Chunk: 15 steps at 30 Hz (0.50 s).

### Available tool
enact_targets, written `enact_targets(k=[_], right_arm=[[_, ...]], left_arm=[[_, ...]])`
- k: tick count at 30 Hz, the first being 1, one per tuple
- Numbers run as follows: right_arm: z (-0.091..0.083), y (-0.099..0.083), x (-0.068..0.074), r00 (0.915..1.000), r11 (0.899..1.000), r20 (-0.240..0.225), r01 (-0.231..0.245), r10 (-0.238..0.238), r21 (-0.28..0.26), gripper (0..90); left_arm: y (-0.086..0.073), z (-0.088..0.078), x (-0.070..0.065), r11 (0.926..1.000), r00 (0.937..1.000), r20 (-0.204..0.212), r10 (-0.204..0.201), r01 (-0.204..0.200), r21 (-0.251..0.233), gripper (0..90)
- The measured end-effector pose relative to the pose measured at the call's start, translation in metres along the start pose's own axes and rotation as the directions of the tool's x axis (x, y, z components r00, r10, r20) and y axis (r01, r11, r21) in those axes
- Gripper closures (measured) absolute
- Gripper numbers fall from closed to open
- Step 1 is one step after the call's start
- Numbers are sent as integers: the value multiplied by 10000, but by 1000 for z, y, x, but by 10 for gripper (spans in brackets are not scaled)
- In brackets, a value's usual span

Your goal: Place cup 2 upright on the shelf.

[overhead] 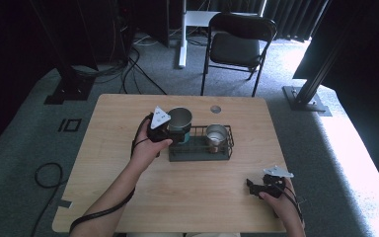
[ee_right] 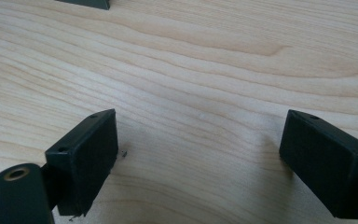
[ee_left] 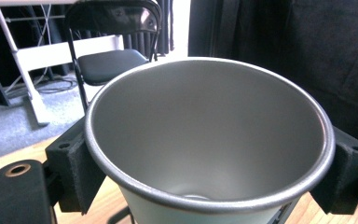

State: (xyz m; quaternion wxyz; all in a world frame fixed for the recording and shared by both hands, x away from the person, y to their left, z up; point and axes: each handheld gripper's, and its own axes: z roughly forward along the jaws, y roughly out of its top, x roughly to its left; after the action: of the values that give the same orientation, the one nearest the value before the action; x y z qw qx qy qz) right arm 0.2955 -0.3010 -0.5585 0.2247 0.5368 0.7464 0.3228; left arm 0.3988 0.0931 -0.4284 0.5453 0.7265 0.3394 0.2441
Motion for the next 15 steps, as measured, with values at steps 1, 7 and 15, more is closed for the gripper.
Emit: enact_targets(k=[1,7,15], right_arm=[[0,0,0,10000,10000,0,0,0,0,110],[0,0,0,10000,10000,7,4,-4,4,110],[0,0,0,10000,10000,13,17,-17,3,110]], left_arm=[[-2,2,-1,10000,10000,18,-5,5,62,137],[-16,12,-3,9998,10000,52,-73,73,168,138],[-32,21,-3,9992,9999,100,-75,71,384,137]])
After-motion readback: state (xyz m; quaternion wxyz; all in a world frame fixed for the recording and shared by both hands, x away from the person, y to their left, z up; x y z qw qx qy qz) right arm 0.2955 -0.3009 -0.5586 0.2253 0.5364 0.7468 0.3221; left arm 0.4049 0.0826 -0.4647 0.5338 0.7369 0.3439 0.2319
